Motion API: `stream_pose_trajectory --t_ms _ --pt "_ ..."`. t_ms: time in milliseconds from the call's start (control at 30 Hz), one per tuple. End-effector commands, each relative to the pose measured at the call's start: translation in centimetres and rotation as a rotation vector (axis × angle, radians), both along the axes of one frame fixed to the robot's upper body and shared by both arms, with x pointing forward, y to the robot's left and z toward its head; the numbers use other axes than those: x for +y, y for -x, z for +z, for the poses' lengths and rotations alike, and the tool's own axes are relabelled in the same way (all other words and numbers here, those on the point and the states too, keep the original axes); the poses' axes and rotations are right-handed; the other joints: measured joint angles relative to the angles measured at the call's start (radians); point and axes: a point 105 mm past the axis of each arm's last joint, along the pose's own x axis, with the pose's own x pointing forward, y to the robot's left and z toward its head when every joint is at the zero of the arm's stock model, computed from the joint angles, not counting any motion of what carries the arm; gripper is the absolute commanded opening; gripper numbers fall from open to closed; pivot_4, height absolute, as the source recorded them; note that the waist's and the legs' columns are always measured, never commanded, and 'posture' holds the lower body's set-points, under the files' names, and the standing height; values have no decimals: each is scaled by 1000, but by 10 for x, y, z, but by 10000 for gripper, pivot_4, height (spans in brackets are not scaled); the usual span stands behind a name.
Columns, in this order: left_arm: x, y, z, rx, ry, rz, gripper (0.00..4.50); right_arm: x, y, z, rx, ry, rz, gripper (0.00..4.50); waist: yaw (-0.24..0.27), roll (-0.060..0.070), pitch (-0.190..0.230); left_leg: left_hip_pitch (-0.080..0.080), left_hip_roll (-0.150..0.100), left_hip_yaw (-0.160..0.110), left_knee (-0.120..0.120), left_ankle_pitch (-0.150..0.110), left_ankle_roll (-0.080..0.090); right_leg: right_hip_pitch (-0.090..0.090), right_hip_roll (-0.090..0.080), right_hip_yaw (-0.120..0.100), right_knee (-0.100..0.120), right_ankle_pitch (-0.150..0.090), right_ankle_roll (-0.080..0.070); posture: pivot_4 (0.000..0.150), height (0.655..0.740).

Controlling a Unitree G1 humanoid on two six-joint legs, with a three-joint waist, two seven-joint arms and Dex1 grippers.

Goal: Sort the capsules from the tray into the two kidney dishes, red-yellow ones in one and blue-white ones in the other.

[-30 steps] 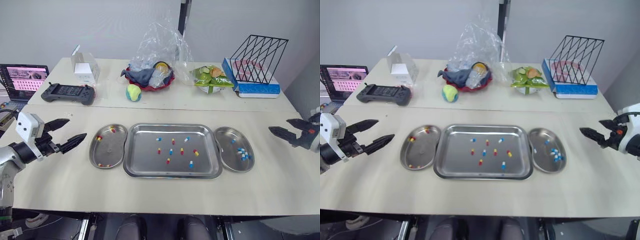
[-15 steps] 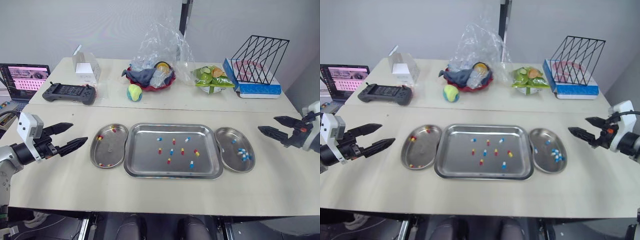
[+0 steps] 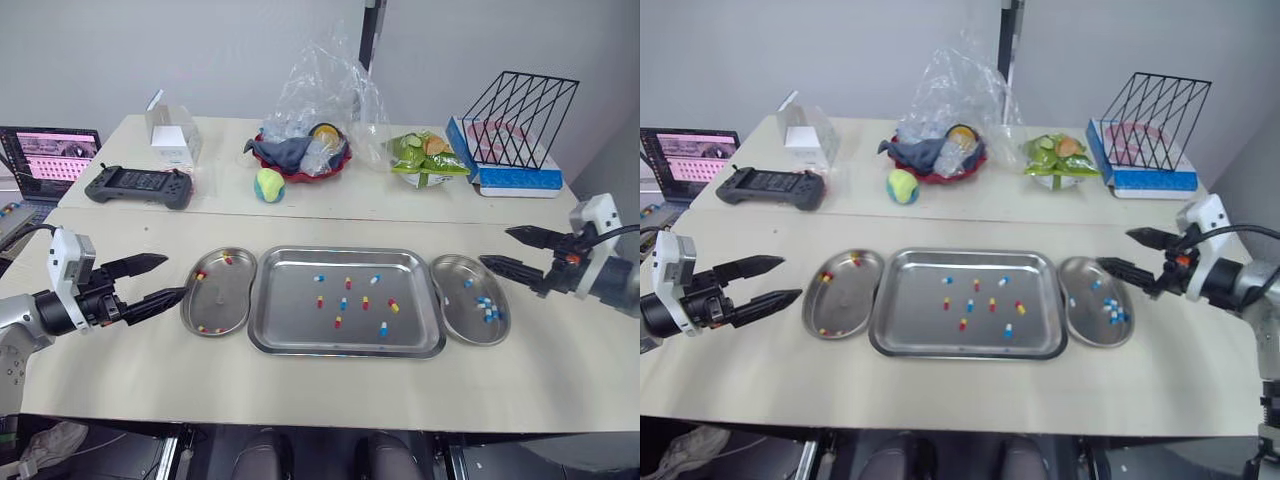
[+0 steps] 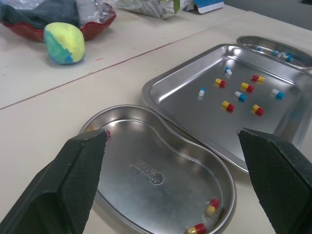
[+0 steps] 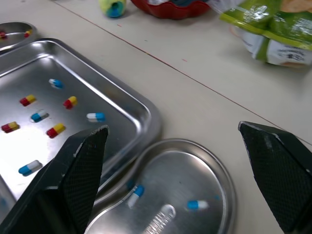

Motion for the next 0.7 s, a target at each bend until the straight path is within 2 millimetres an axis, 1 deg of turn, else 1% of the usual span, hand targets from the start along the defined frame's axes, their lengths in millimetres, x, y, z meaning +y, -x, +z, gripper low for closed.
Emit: stream_pose_trajectory --t_ms 33,67,167,267,367,433,467,533,633,700 --pt "-15 1 17 -73 -34 -53 45000 43 10 8 -30 -3 160 44850 0 0 0 0 0 0 0 0 0 0 0 0 0 0 0 1500 6934" --pt "-18 1 17 -78 -37 -59 45000 48 10 7 -32 4 174 44850 0 0 0 0 0 0 0 0 0 0 0 0 0 0 0 1500 6934" --pt "-34 0 19 -80 -23 -71 45000 52 13 9 -50 20 194 44850 9 0 0 0 -1 0 0 0 1 1 -1 0 0 0 0 1500 6934" --pt "-58 -3 21 -73 18 -91 45000 57 19 14 -55 3 243 44850 20 0 0 0 -2 -1 1 -1 2 2 -1 0 -1 1 1 1500 6934" --pt "-82 -6 19 -58 54 -96 45000 60 30 17 -35 -7 298 44850 23 0 0 0 -2 -1 1 -1 2 2 -1 0 -1 1 1 1500 6934" --pt "-102 -9 11 -41 55 -92 45000 60 37 18 -22 -3 319 44850 26 0 0 0 -3 -2 1 -1 2 2 -1 0 -1 1 2 1500 6934" --pt "-109 -11 8 -35 52 -84 45000 60 39 19 -17 -2 323 44850 27 0 0 0 -3 -2 1 -1 2 3 -1 0 -1 1 2 1500 6934" --pt "-128 -16 -1 -13 49 -70 45000 55 39 18 -10 16 298 44850 26 -1 0 0 -4 -3 2 -1 3 4 -1 1 -1 1 2 1500 6934" --pt "-148 -17 -7 8 68 -72 45000 51 42 17 -1 28 283 44850 26 -1 0 0 -6 -4 2 -1 3 4 -1 1 -1 1 2 1500 6934" --pt "-164 -19 -12 24 77 -87 45000 47 48 18 9 34 283 44850 29 -1 0 0 -7 -4 1 -1 3 4 -1 1 -1 1 2 1500 6934"
